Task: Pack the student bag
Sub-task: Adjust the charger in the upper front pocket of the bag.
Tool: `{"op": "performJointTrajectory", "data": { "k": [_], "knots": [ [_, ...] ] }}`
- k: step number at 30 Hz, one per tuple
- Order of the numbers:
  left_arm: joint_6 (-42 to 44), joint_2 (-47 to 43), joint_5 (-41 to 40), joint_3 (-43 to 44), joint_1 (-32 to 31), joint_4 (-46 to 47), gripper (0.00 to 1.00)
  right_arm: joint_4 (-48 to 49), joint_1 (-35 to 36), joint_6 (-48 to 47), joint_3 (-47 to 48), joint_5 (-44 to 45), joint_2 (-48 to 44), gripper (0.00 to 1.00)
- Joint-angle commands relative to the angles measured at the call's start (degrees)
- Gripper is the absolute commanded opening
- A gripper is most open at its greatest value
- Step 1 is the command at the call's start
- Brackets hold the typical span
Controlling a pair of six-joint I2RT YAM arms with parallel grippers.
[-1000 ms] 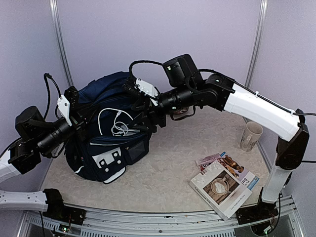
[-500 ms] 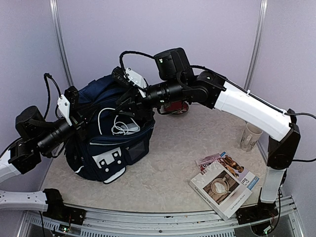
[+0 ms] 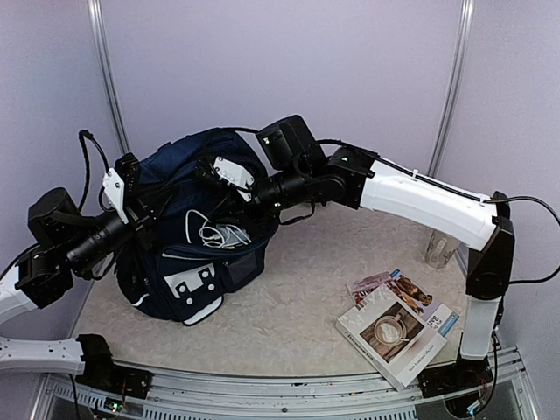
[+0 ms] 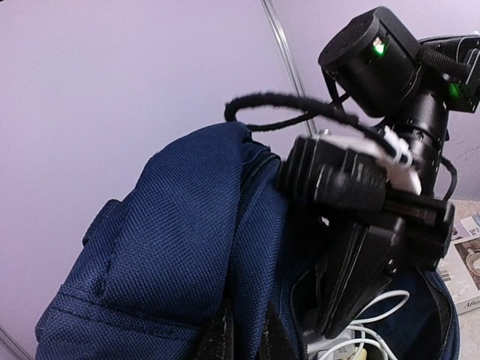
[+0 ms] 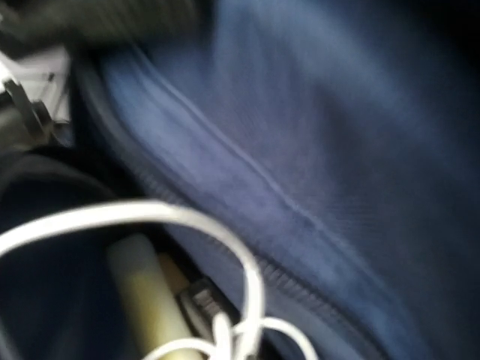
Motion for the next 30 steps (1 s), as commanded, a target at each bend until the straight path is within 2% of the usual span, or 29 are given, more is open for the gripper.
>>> {"op": "performJointTrajectory", "data": {
  "k": [1,10,15,25,30],
  "knots": [
    [-2.7,0.0,2.7,-0.2,0.5,4.2,0.00,-1.3,0.2,-1.8,-0.5,4.1,4.3,0.00],
    [-4.2,-0.4,4.8,-0.4,1.3,5.1,0.00,-3.7,0.2,-4.8,3.3,17.2,8.5,0.00],
    [-4.5,-0.4,5.2,-0.4,2.0,5.4,0.00,-4.3,0.8,-5.0,4.1,16.9,5.5,0.19],
    [-4.9,0.0,5.9,-0.4,2.9,5.5,0.00,2.2,1.0,-3.2,0.3,9.6,-6.2,0.46],
    [-4.8,0.0,5.9,-0.4,2.9,5.5,0.00,2.0,0.9,-2.6,-0.8,11.3,-8.3,0.51]
  ]
}}
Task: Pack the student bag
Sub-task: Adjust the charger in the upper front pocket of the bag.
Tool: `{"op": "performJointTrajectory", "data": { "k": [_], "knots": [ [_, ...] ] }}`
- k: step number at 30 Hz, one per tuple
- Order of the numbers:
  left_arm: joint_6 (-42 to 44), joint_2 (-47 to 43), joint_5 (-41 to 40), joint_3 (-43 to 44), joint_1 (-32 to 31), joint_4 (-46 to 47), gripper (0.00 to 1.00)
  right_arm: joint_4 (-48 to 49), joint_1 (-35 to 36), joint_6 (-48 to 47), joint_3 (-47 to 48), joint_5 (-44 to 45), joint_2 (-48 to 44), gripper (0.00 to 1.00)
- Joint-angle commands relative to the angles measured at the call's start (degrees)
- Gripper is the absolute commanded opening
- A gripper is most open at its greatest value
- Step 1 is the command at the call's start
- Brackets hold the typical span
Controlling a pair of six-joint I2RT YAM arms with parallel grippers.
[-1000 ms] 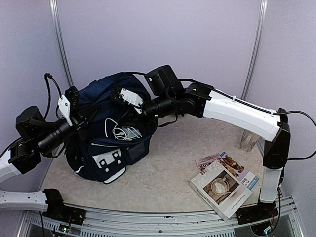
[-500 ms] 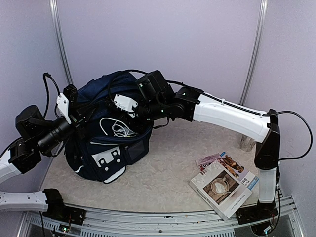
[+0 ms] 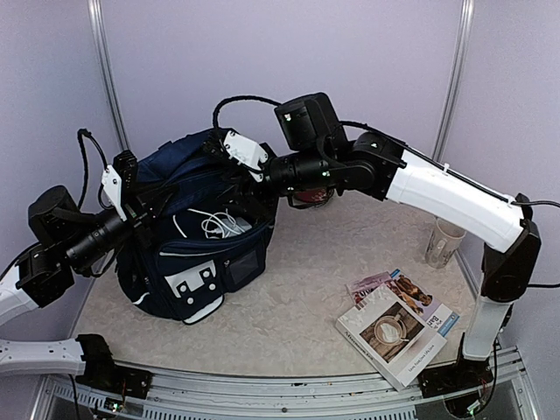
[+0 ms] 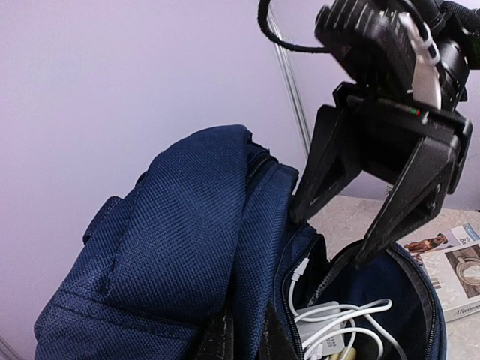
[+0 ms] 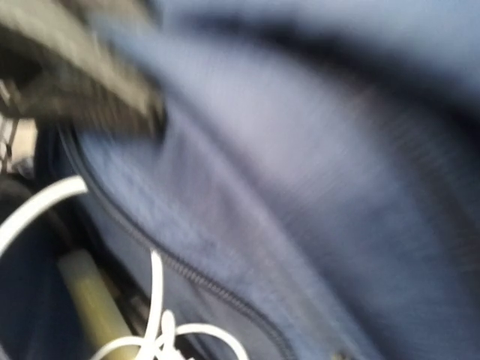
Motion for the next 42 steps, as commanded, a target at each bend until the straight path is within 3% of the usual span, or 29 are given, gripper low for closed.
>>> {"op": "performJointTrajectory", "data": {
  "k": [1,6,8,11,14,17,24,30,34,42],
  "knots": [
    [-1.8,-0.2,1.9,-0.4,0.3,5.0,0.00,1.8,-0.1,1.6,-1.5,-0.2,-3.4,0.51],
    [-1.8,0.0,2.0,-0.4,0.4,5.0,0.00,3.0,0.2,2.7,-4.3,-12.5,-3.5,0.52],
    [-1.9,0.0,2.1,-0.3,0.4,5.0,0.00,1.9,1.1,2.0,-4.3,-12.3,-1.7,0.55],
    [-1.9,-0.1,2.2,-0.4,0.4,5.0,0.00,-0.7,1.5,2.2,-1.9,-10.0,1.4,0.53],
    [-1.9,0.1,2.4,-0.3,0.4,5.0,0.00,0.2,1.4,2.1,-1.9,-7.8,3.1,0.39],
    [-1.7,0.0,4.7,-0.3,0.4,4.6,0.00,1.3,1.1,2.2,-1.8,-2.6,5.0,0.11],
    [-2.4,-1.0,12.0,-0.4,0.4,5.2,0.00,2.5,0.4,1.5,0.0,-0.2,9.8,0.00],
    [-2.4,-1.3,11.0,-0.5,0.5,5.2,0.00,-1.1,0.4,-0.1,1.6,0.3,12.1,0.05],
    [-2.8,-1.0,10.1,-0.2,0.8,4.9,0.00,-0.6,0.6,0.0,1.4,-1.8,8.5,0.24],
    [-3.6,-0.8,9.6,-0.3,2.0,5.2,0.00,8.9,-1.2,3.3,-5.2,-13.0,-5.2,0.49]
  ]
}}
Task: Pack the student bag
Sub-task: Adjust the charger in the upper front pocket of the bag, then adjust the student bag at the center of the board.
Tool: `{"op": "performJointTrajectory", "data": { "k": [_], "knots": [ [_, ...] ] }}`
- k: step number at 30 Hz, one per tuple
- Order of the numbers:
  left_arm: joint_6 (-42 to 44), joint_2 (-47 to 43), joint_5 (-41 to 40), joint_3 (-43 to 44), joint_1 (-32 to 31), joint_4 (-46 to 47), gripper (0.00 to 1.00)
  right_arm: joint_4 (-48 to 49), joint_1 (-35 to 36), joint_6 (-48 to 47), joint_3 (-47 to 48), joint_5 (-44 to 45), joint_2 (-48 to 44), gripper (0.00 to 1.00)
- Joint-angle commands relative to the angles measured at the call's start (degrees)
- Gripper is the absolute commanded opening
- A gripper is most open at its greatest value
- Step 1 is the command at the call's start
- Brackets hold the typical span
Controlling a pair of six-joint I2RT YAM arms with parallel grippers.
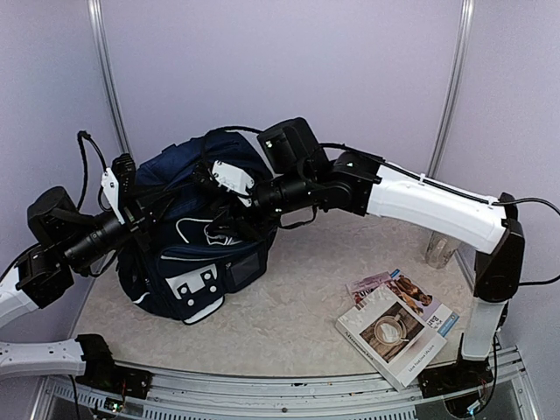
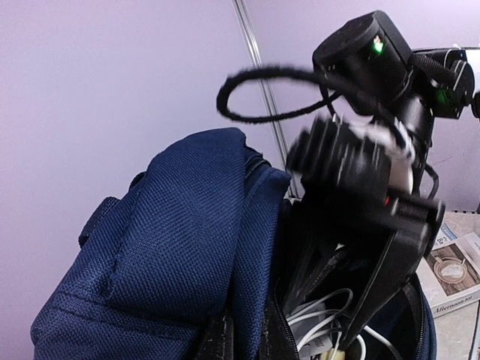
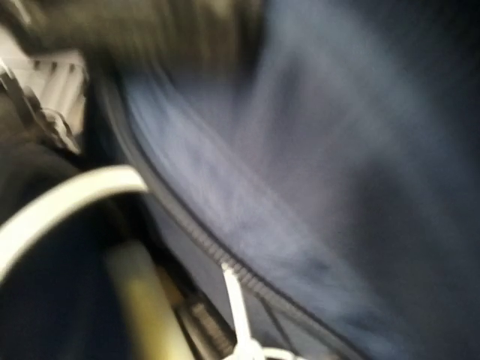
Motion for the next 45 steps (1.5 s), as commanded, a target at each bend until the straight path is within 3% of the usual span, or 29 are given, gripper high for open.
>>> {"op": "performJointTrajectory", "data": {
  "k": [1,5,10,17,21,24,28,34,45],
  "knots": [
    [-2.4,0.0,3.2,0.3,0.8,5.3,0.00,6.5,-2.2,3.2,-2.2,-7.6,-9.9,0.53],
    [-2.6,0.2,3.5,0.4,0.9,5.3,0.00,5.4,-3.7,5.0,-4.1,-7.4,-13.7,0.61],
    [-2.6,-0.7,4.5,0.3,0.9,5.3,0.00,11.9,-8.8,12.4,-15.9,-4.2,-21.8,0.59],
    [-2.9,-2.4,3.5,0.7,1.1,4.7,0.00,21.5,-18.6,22.6,-39.7,0.0,-31.4,0.35],
    [-4.3,-3.0,3.0,0.1,1.2,4.3,0.00,30.4,-17.0,22.4,-49.2,-5.3,-33.4,0.33],
    [-5.0,-3.5,2.0,-0.5,1.2,4.0,0.00,36.9,-12.6,17.7,-53.4,-1.3,-32.8,0.36],
    [-5.3,-3.8,0.9,-0.9,1.2,3.6,0.00,42.3,-9.6,12.0,-53.6,6.3,-28.2,0.44],
    [-5.1,-4.3,1.3,-0.5,1.3,3.1,0.00,45.2,-9.1,8.1,-48.6,7.4,-20.5,0.50],
    [-4.7,-4.4,1.9,-0.9,1.2,3.1,0.00,44.9,-8.4,4.9,-44.2,7.8,-16.5,0.29]
  ]
}}
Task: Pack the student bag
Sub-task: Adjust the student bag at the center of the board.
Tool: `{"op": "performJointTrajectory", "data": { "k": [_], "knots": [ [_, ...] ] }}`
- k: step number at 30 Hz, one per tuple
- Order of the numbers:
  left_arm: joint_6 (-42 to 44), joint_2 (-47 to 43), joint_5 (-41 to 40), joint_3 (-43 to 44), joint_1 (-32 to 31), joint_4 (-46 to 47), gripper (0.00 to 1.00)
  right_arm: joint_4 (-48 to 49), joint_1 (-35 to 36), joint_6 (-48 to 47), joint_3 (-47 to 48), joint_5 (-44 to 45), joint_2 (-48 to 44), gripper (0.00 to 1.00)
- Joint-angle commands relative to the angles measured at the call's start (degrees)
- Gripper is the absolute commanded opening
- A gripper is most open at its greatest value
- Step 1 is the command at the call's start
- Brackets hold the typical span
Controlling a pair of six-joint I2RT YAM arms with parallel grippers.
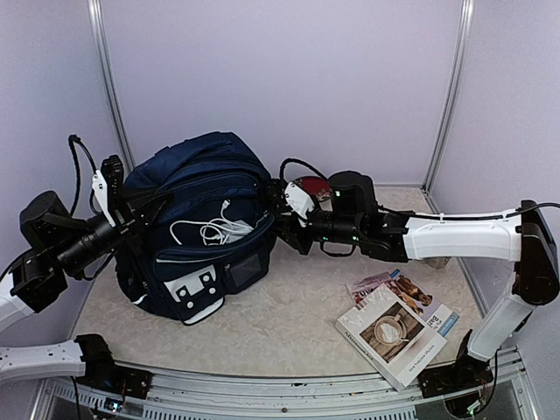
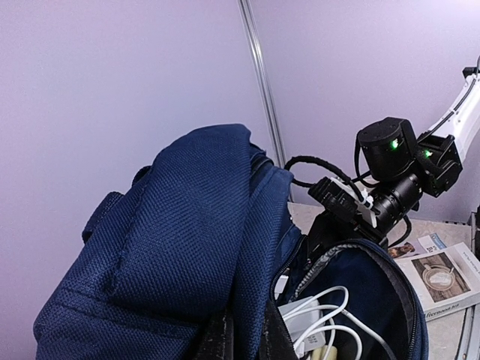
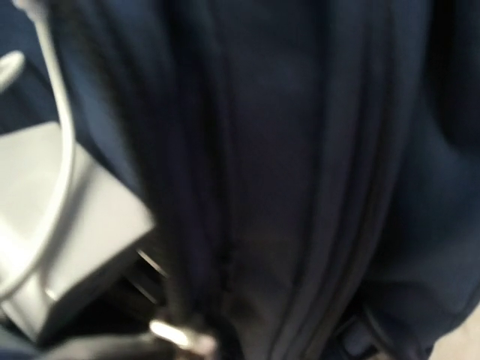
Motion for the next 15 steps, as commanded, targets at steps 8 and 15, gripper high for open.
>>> {"op": "performJointTrajectory", "data": {
  "k": [8,15],
  "knots": [
    [-1.2,-1.4,1.0,0.1,0.3,5.3,0.00,-0.9,1.6,-3.5,5.5,5.0,0.8,0.02],
    [-0.9,-1.7,-1.9,0.3,0.3,4.4,0.00,-5.3,1.9,-7.8,7.8,14.3,-3.1,0.00]
  ]
}}
